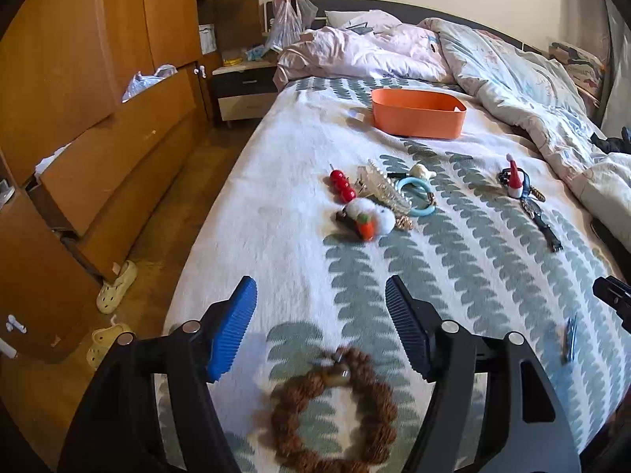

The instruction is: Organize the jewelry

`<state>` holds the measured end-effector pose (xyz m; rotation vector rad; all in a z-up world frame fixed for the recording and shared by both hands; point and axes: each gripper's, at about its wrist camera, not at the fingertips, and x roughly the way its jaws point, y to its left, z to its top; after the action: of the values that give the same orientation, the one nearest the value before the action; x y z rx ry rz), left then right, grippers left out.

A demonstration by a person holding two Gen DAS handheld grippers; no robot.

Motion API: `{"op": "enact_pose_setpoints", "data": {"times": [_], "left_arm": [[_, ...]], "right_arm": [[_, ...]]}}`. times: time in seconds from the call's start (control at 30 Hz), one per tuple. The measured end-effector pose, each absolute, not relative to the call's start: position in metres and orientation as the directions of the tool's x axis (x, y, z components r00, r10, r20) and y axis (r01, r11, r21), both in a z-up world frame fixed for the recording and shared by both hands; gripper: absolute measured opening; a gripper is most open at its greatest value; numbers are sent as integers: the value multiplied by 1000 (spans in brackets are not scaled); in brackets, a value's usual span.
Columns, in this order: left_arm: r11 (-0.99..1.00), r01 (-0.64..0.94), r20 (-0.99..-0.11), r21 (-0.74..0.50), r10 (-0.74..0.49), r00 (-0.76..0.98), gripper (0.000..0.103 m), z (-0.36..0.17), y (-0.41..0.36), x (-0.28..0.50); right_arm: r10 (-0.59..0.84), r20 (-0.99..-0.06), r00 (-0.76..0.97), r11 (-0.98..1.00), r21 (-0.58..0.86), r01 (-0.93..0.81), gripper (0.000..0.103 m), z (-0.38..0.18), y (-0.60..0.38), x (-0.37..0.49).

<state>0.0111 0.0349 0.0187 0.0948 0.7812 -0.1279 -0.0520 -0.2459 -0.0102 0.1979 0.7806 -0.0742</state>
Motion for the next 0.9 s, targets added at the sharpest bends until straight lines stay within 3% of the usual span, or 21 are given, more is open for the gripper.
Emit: {"op": "enact_pose_setpoints", "data": {"times": [0.23, 0.47, 0.5, 0.6, 0.9], "left_arm": [[985, 155, -693, 71, -63, 718, 68, 29, 14, 39], [988, 139, -690, 65, -56, 722, 81, 35, 1, 72], [989, 138, -696, 61, -56, 716, 83, 34, 0, 77], [993, 117, -736, 30, -58, 675, 84, 28, -3, 102], [992, 125, -840, 11, -59, 539, 84, -6, -12, 150]], "right_arm": [[19, -707, 707, 992, 102, 75, 49, -1, -240, -27], [18, -737, 675, 994, 84, 65, 49, 1, -248, 6], [10, -748, 663, 995, 73, 67, 50, 0, -250, 13], [-41, -753, 657, 994, 33, 100, 71, 1, -259, 33], [-41, -803, 595, 986, 64, 154, 75, -12, -296, 93]]}}
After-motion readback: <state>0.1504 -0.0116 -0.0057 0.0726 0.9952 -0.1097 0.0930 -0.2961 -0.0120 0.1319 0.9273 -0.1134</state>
